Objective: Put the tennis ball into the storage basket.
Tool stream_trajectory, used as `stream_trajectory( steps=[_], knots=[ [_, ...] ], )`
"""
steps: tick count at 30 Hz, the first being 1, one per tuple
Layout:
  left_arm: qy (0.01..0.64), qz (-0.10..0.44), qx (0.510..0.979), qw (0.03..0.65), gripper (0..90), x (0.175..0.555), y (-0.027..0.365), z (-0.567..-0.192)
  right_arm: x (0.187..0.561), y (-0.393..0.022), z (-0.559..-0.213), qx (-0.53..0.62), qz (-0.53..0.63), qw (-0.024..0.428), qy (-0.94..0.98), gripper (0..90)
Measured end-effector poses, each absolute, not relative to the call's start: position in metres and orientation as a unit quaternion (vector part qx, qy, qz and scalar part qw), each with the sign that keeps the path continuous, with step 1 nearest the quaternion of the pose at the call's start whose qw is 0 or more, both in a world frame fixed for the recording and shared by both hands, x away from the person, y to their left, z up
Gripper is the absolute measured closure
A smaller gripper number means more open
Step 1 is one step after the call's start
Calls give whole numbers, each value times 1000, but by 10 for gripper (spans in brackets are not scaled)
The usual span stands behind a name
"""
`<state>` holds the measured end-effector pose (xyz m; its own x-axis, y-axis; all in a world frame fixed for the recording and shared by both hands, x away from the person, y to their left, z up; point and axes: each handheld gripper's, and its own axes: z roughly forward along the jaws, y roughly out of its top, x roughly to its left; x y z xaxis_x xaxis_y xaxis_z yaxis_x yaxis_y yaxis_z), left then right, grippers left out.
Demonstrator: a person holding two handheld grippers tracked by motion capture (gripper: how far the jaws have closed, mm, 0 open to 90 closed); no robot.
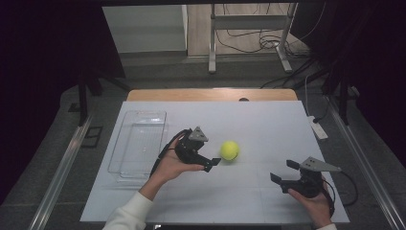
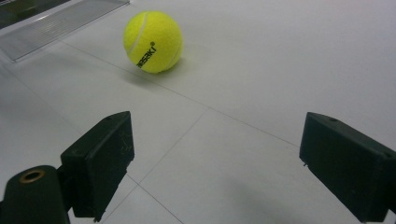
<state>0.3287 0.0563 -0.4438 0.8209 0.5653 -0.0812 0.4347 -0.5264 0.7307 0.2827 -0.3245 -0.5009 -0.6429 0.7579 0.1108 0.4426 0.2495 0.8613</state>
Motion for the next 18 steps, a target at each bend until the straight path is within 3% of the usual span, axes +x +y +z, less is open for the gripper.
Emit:
stream_trajectory(
  steps=[18],
  knots=[
    [286,77,874,385,86,341,42,-446,283,-325,-502,390,474,165,772,103]
  ],
)
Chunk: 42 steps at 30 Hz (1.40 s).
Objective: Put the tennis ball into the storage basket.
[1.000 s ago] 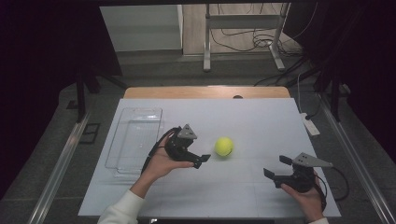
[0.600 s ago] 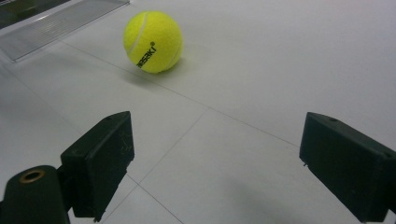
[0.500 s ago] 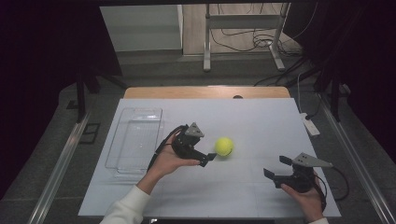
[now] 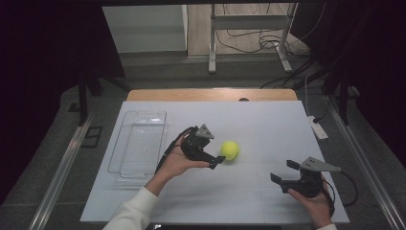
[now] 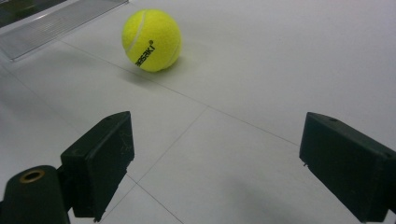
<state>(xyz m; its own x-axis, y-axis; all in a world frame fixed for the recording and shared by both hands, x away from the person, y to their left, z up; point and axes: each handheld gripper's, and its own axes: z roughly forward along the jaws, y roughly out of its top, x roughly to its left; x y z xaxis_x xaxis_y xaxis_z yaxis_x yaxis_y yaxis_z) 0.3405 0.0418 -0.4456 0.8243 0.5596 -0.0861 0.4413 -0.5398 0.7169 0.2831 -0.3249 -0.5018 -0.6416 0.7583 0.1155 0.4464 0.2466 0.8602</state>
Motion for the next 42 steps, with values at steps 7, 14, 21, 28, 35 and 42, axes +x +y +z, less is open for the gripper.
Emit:
stream_trajectory(
  steps=[7,14,21,28,35,42],
  knots=[
    [284,75,876,382,85,345,37,-447,283,-325,-502,390,474,165,772,103],
    [285,71,878,379,84,350,33,-449,283,-325,-502,390,473,165,773,102],
    [287,63,880,373,82,358,28,-453,283,-325,-502,390,473,166,772,103],
    [287,49,884,366,75,369,20,-457,284,-325,-503,393,472,163,772,103],
    [289,35,886,361,61,381,10,-458,284,-326,-503,393,474,162,771,103],
    [290,25,891,350,51,391,3,-459,284,-326,-503,392,473,162,772,103]
  ],
)
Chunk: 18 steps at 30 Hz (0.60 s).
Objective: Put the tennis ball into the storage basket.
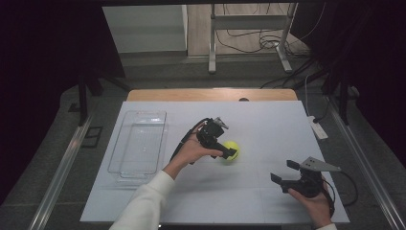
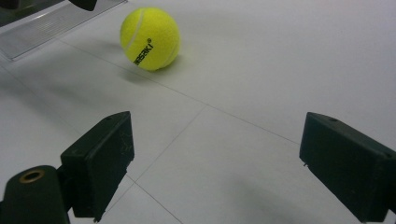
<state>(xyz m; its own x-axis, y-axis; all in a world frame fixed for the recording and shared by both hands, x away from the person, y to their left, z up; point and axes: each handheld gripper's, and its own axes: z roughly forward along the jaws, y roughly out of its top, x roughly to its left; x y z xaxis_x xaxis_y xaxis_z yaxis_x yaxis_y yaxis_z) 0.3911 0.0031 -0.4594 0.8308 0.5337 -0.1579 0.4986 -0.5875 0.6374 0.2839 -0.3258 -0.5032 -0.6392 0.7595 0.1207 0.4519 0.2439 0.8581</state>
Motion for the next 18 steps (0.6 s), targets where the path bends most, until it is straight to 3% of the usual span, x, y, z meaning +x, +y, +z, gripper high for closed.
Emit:
stream_trajectory(
  steps=[18],
  knots=[
    [287,22,902,323,50,402,-9,-474,284,-326,-504,392,472,163,773,102]
  ],
)
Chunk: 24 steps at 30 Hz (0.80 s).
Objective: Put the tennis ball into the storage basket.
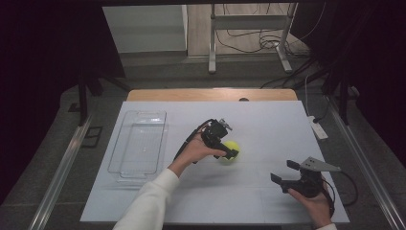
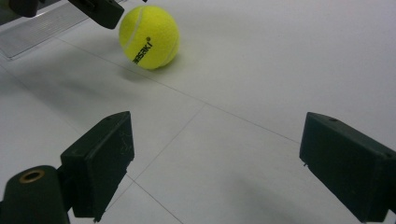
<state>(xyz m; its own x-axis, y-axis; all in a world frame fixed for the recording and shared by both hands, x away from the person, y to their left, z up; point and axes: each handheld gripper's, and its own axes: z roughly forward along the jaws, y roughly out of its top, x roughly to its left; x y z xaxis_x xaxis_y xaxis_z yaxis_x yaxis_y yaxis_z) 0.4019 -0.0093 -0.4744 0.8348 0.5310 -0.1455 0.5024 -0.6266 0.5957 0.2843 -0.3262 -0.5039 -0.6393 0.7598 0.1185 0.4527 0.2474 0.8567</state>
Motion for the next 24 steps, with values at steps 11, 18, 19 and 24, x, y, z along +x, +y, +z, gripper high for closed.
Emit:
stream_trajectory(
  steps=[11,18,19,24],
  knots=[
    [290,17,903,318,49,406,-15,-479,284,-327,-504,393,472,163,772,102],
    [293,12,904,312,51,408,-18,-485,284,-327,-504,393,472,163,772,102],
    [294,12,904,310,52,408,-19,-486,284,-327,-504,393,472,162,772,102],
    [290,10,907,306,63,408,-20,-488,285,-327,-504,393,471,163,773,102]
  ],
)
